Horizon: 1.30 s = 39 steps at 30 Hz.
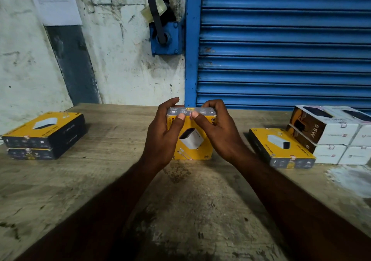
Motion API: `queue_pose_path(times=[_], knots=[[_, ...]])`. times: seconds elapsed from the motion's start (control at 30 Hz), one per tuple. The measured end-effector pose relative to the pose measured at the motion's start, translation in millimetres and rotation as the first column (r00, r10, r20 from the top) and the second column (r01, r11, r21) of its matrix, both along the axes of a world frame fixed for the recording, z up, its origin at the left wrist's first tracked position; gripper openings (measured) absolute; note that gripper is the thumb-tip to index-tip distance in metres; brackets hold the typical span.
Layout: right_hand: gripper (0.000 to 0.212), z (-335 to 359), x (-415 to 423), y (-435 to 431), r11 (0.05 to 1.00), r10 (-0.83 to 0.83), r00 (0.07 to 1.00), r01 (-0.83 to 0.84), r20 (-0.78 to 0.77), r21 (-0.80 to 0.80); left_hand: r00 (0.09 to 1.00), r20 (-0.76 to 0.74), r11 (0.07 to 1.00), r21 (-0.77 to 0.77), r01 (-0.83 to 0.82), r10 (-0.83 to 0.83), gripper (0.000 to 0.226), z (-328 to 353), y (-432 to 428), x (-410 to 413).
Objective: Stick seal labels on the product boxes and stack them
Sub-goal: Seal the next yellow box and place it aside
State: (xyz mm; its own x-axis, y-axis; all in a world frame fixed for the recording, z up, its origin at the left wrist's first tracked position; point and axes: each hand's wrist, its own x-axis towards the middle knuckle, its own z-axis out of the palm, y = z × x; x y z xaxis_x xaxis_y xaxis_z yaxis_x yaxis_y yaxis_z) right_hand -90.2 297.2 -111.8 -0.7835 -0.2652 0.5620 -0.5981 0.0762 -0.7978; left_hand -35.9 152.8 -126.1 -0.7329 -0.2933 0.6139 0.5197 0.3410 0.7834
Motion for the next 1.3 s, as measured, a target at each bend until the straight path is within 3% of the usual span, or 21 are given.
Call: queue_pose_path(times=[0.2,0.4,0.7,0.8,1.1,1.3], knots=[[0.013,7,6,-5,0.98,0.114,0.972,-0.076,0.204,-0.187,0.997,0.044,0.973,0.225,0.047,-0.058,0.039,3,7,1],[0.005,4,12,-7,0.965,0.182,0.964,-0.137,0.192,-0.226,0.999,0.035,0.946,0.324,0.026,-0.04,0.033,7,11,3],[0.028,4,23,-13,0.961,0.157,0.979,-0.122,0.128,-0.248,0.998,0.026,0.947,0.318,0.052,-0.064,0.034,9,10,4],[0.025,7,21,-12,0.977,0.079,0.99,-0.054,0.115,-0.207,0.997,0.017,0.947,0.315,0.071,-0.08,0.041,8,11,6],[0.019,9,15,-11,0.948,0.149,0.964,-0.077,0.218,-0.308,0.996,-0.007,0.958,0.272,0.088,-0.09,0.043,9,14,9],[0.019,9,12,-7,0.96,0.132,0.959,-0.062,0.249,-0.273,0.988,-0.016,0.965,0.215,0.152,-0.152,0.049,7,11,8]])
